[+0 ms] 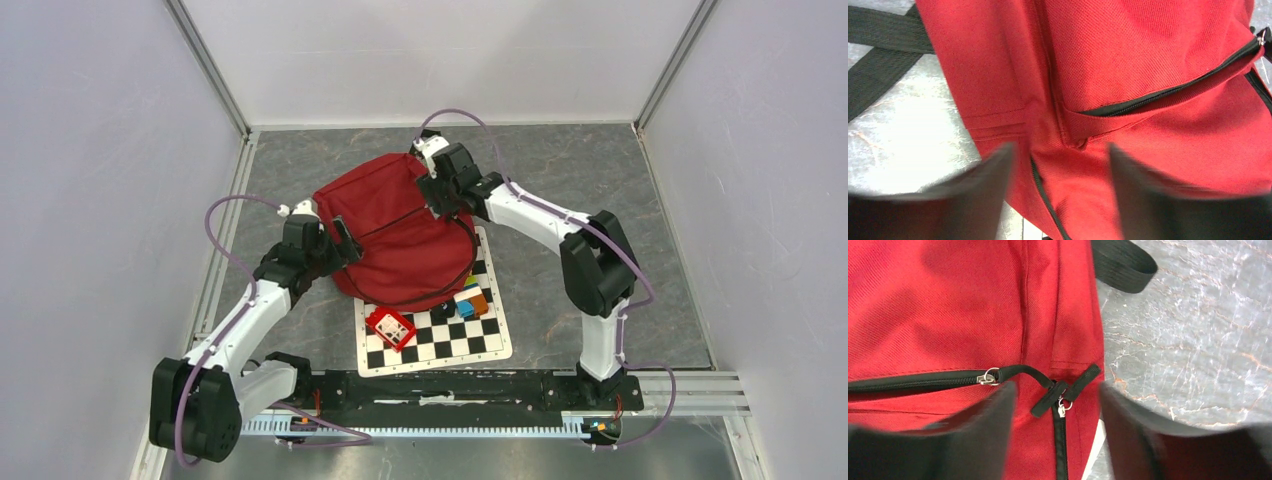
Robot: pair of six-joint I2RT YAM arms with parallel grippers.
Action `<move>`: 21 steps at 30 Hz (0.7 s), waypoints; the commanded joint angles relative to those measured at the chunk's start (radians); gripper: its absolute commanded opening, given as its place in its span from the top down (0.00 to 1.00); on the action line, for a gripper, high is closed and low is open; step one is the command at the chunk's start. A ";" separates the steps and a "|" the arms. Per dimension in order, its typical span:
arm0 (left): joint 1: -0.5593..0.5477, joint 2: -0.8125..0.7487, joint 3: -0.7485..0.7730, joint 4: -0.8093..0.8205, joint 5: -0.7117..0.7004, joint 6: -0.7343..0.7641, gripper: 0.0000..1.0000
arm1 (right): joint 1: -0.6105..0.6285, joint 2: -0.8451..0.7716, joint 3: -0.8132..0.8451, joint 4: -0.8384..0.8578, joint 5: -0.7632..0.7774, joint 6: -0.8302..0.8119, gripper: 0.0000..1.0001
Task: Pack the student bag
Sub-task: Zip the student bag at the center of the board, then reset both arms
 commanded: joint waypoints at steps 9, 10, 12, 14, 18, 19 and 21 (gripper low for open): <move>0.033 -0.082 0.171 -0.127 -0.060 0.072 0.00 | -0.136 -0.431 -0.229 0.013 -0.041 0.062 0.02; 0.038 -0.092 0.179 -0.138 -0.072 0.081 0.00 | -0.156 -0.469 -0.256 -0.003 -0.035 0.077 0.02; 0.046 -0.125 0.189 -0.161 -0.103 0.087 0.00 | -0.194 -0.568 -0.335 -0.014 -0.014 0.097 0.02; 0.054 -0.154 0.202 -0.177 -0.126 0.083 0.00 | -0.233 -0.681 -0.413 -0.013 0.008 0.099 0.02; 0.056 -0.205 0.276 -0.218 -0.147 0.086 0.00 | -0.275 -0.882 -0.509 -0.014 0.105 0.081 0.02; 0.056 -0.221 0.293 -0.227 -0.159 0.095 0.00 | -0.279 -0.927 -0.531 -0.005 0.139 0.071 0.02; 0.056 -0.258 0.319 -0.231 -0.185 0.132 0.00 | -0.280 -1.033 -0.594 0.029 0.189 0.046 0.02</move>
